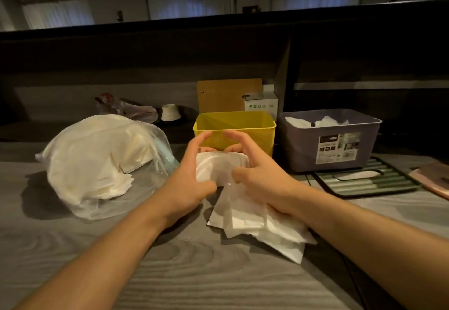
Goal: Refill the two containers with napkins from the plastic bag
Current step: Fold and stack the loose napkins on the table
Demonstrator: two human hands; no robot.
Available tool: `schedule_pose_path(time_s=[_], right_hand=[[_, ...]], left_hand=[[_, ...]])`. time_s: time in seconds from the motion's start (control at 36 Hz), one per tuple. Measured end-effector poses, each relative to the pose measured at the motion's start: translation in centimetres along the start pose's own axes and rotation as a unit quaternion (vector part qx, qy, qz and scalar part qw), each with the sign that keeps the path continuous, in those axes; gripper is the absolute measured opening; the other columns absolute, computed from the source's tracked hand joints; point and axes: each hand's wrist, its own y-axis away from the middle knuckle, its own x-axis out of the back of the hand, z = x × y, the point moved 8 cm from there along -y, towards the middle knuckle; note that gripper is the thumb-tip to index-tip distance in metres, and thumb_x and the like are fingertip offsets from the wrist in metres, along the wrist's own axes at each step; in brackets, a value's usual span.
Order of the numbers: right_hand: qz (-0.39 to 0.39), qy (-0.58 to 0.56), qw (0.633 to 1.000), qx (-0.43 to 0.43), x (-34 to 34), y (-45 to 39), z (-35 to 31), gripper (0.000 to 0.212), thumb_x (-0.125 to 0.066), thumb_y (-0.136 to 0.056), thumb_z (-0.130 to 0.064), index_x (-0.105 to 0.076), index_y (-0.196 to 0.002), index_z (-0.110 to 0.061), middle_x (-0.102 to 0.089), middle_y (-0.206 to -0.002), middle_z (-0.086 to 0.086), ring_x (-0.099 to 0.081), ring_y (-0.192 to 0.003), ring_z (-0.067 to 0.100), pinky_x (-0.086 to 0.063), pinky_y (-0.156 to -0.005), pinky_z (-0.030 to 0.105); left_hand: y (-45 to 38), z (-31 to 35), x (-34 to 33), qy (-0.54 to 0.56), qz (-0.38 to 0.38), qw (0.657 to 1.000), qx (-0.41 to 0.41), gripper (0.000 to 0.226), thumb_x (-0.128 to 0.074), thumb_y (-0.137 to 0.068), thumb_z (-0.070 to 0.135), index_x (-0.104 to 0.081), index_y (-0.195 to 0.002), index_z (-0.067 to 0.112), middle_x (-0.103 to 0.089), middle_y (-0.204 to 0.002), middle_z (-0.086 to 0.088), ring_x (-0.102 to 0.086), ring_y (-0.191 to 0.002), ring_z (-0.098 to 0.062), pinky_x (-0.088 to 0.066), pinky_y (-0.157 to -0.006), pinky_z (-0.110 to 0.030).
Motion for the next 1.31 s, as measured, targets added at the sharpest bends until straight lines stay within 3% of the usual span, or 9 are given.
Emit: schedule_pose_path(time_s=[0.08,0.33,0.53,0.64,0.75,0.86,0.97,1.17,1.31], right_hand=[[0.020,0.031,0.999,0.001,0.2,-0.4,0.1,0.070,-0.055,-0.092,0.007,-0.040,-0.144,-0.037,-0.054,-0.113,-0.003,-0.060,-0.101,0.015,-0.054,-0.073,0.021],[-0.003,0.048,0.999,0.015,-0.2,-0.7,0.0,0.075,-0.056,-0.091,0.009,-0.035,-0.145,-0.039,-0.050,-0.120,-0.006,-0.056,-0.113,0.015,-0.056,-0.085,0.027],[0.069,0.211,0.967,0.124,1.4,0.3,-1.5,0.036,-0.063,-0.093,-0.007,-0.053,-0.116,-0.032,-0.054,-0.125,-0.010,-0.053,-0.114,0.004,-0.048,-0.095,0.016],[0.093,0.240,0.956,0.141,2.2,0.3,-0.9,0.014,-0.069,-0.093,-0.021,-0.063,-0.103,-0.029,-0.061,-0.114,-0.012,-0.060,-0.100,0.006,-0.054,-0.088,0.027],[0.117,0.244,0.951,0.149,2.4,0.1,-1.1,0.009,-0.069,-0.093,-0.020,-0.064,-0.093,-0.027,-0.065,-0.108,-0.009,-0.061,-0.095,0.011,-0.052,-0.084,0.029],[0.126,0.204,0.964,0.118,2.6,-0.2,-0.6,0.014,-0.064,-0.096,-0.020,-0.060,-0.089,-0.031,-0.067,-0.105,-0.009,-0.063,-0.093,0.009,-0.056,-0.081,0.026],[0.126,0.173,0.973,0.088,2.9,-0.4,0.3,0.014,-0.063,-0.097,-0.018,-0.057,-0.094,-0.031,-0.066,-0.098,-0.008,-0.064,-0.085,0.013,-0.057,-0.072,0.023],[0.073,0.234,0.969,0.038,2.6,-0.5,0.8,0.044,-0.062,-0.097,-0.012,-0.045,-0.134,-0.030,-0.059,-0.107,-0.015,-0.063,-0.098,0.007,-0.056,-0.089,0.024],[0.081,0.413,0.906,0.056,3.4,-0.4,-0.8,0.014,-0.063,-0.095,-0.018,-0.065,-0.109,-0.021,-0.065,-0.102,-0.007,-0.060,-0.091,0.012,-0.056,-0.083,0.033]], left_hand=[[-0.3,-0.4,0.7,0.003,0.034,0.999,0.004,0.100,-0.065,-0.080,-0.015,-0.023,-0.152,0.040,-0.051,-0.126,0.000,-0.062,-0.102,-0.016,-0.056,-0.074,-0.022],[0.0,-0.5,0.5,0.046,0.034,0.998,0.018,0.099,-0.054,-0.078,-0.022,-0.025,-0.150,0.040,-0.048,-0.123,0.001,-0.059,-0.102,-0.019,-0.054,-0.068,-0.016],[-0.4,-1.6,1.7,0.070,0.098,0.991,0.050,0.071,-0.055,-0.087,-0.014,-0.047,-0.139,0.033,-0.058,-0.122,-0.003,-0.063,-0.105,-0.023,-0.061,-0.079,-0.032],[-0.4,-1.8,1.7,0.059,0.094,0.992,0.062,0.066,-0.056,-0.087,-0.012,-0.050,-0.137,0.032,-0.056,-0.123,0.001,-0.059,-0.108,-0.023,-0.059,-0.077,-0.031],[-0.3,-1.5,1.7,0.034,0.090,0.994,0.049,0.063,-0.058,-0.087,-0.009,-0.052,-0.135,0.032,-0.056,-0.119,0.008,-0.058,-0.105,-0.015,-0.056,-0.069,-0.019],[-0.3,-1.7,1.6,0.047,0.088,0.993,0.062,0.063,-0.061,-0.086,-0.009,-0.054,-0.131,0.036,-0.056,-0.120,0.006,-0.060,-0.108,-0.022,-0.061,-0.083,-0.037],[-0.3,-1.7,1.7,0.042,0.096,0.993,0.053,0.062,-0.061,-0.086,-0.010,-0.056,-0.130,0.034,-0.060,-0.121,0.001,-0.065,-0.105,-0.024,-0.061,-0.084,-0.038],[-0.4,-1.8,2.0,0.032,0.121,0.991,0.048,0.038,-0.068,-0.091,0.001,-0.065,-0.117,0.029,-0.070,-0.110,0.001,-0.069,-0.097,-0.020,-0.061,-0.081,-0.038],[-0.3,-2.1,2.6,0.027,0.152,0.986,0.060,0.016,-0.068,-0.092,0.006,-0.068,-0.099,0.021,-0.070,-0.095,-0.009,-0.066,-0.082,-0.023,-0.056,-0.069,-0.041]])
